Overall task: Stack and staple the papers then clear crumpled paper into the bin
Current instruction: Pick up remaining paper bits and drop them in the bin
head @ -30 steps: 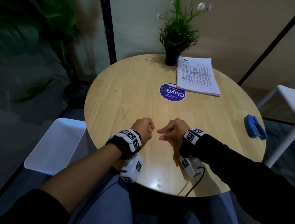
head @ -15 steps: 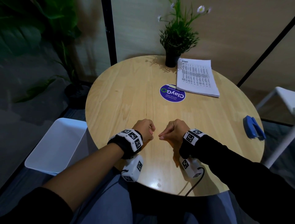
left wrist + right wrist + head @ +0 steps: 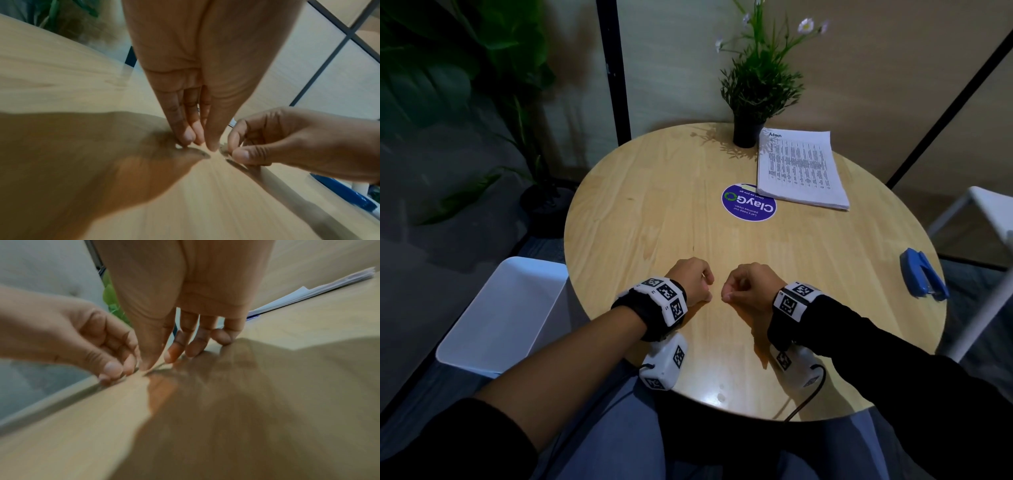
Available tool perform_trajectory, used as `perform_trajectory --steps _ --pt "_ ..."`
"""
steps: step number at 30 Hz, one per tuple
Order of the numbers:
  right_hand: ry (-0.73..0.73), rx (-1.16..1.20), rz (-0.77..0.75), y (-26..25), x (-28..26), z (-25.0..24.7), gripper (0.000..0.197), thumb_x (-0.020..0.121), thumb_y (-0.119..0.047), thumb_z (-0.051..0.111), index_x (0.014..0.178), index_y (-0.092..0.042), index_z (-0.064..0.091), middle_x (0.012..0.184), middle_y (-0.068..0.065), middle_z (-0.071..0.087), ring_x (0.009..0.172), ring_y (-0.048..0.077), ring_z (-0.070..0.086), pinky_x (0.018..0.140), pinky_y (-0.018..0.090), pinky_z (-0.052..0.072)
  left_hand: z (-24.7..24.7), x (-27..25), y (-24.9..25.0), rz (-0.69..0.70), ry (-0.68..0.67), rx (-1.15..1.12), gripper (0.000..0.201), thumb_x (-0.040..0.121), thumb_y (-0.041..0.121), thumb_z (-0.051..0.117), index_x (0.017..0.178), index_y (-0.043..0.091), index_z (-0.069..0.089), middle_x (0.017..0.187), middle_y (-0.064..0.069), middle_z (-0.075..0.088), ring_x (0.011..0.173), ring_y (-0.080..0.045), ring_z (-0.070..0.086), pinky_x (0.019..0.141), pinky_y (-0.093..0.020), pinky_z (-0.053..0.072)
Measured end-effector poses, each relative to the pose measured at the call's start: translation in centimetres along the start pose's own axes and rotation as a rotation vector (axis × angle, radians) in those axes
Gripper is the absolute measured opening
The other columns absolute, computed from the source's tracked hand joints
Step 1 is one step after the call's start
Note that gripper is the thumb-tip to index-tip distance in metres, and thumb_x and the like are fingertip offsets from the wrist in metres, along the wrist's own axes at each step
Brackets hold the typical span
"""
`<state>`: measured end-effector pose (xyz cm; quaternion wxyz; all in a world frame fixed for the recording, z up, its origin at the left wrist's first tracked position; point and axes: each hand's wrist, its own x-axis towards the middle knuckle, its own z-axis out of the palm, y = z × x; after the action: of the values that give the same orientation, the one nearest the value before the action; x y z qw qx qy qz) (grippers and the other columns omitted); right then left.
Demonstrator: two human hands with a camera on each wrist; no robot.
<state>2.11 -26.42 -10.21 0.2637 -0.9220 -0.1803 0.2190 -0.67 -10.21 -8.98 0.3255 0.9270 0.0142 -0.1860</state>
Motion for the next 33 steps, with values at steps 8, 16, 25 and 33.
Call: perform_trajectory --steps 8,16,25,33 --pt "0.074 -0.043 0.086 1.3 0.5 -1.2 0.018 0.087 -0.020 0.065 0.103 -0.022 0.072 0.108 0.001 0.067 0.090 0.011 0.054 0.079 0.022 0.042 0.7 0.4 1.0 0.032 -0.011 0.096 0.019 0.077 0.018 0.074 0.093 0.010 0.068 0.100 -0.007 0.069 0.095 -0.023 0.064 0.082 -0.030 0.049" --pt "0.047 0.022 0.048 0.8 0.1 -0.6 0.016 0.082 -0.019 0.070 0.096 -0.018 0.076 0.098 0.002 0.073 0.082 0.007 0.059 0.078 0.020 0.046 1.1 0.6 1.4 0.028 0.008 0.090 0.016 0.079 0.018 0.073 0.091 0.007 0.070 0.098 -0.010 0.071 0.094 -0.024 0.065 0.080 -0.030 0.049" --pt "-0.017 0.054 0.106 0.2 -0.1 -0.8 0.033 0.065 -0.028 0.084 0.097 -0.025 0.075 0.082 -0.011 0.065 0.081 0.005 0.059 0.073 0.021 0.050 0.9 0.4 1.0 0.048 -0.036 0.056 0.017 0.080 0.008 0.071 0.097 0.008 0.071 0.100 -0.010 0.071 0.096 -0.023 0.066 0.085 -0.030 0.051" --pt "-0.040 0.124 0.074 -0.2 0.4 -0.7 0.027 0.066 -0.020 0.083 0.092 -0.024 0.077 0.069 -0.014 0.066 0.072 0.007 0.058 0.072 0.024 0.047 0.1 0.2 -0.3 0.042 -0.030 0.097 0.015 0.078 0.005 0.069 0.092 0.011 0.068 0.094 -0.006 0.068 0.094 -0.023 0.065 0.076 -0.026 0.048"
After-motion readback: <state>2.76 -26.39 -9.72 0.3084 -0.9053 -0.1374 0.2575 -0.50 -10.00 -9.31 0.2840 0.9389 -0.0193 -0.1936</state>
